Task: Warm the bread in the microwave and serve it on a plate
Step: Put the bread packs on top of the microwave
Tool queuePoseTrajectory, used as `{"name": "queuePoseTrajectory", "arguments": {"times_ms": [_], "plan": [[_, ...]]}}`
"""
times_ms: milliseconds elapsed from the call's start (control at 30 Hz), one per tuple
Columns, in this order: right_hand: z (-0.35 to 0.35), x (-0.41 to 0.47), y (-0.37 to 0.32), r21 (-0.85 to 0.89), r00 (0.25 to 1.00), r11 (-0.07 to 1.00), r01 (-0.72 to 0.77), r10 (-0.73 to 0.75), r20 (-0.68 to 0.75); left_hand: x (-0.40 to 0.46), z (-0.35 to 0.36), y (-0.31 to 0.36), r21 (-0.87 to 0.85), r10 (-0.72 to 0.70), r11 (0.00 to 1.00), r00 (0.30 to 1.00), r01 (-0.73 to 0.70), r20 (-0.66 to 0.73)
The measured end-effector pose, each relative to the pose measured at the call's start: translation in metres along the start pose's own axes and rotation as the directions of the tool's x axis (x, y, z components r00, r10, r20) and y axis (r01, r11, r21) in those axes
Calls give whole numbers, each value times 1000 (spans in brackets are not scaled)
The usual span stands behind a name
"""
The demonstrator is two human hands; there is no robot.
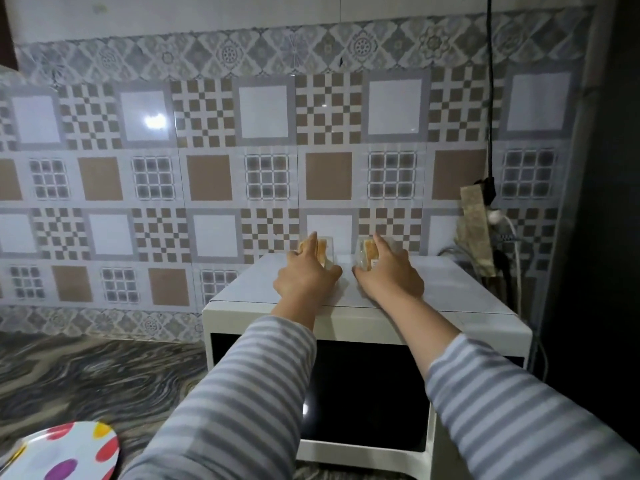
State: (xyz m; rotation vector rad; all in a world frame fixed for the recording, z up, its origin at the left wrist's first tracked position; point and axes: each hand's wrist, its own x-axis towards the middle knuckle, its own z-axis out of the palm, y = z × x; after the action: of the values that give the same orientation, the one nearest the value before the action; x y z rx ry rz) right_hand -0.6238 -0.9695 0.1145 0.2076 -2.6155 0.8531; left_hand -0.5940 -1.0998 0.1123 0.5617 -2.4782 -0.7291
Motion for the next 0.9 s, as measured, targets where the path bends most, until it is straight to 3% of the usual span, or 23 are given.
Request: {"name": "queuePoseTrajectory", "arguments": {"times_ms": [400,567,900], "plan": [[3,5,0,-34,1000,999,-3,4,27,5,1,1,37,5,999,1000,-6,22],[-11,3,-4,-131,998,991,16,-7,66,-1,-15,0,72,67,995,998,-68,14],[-47,-113,-15,-267,996,959,93,-87,37,-106,-71,-27,124,162,979,986,-164,28]]}}
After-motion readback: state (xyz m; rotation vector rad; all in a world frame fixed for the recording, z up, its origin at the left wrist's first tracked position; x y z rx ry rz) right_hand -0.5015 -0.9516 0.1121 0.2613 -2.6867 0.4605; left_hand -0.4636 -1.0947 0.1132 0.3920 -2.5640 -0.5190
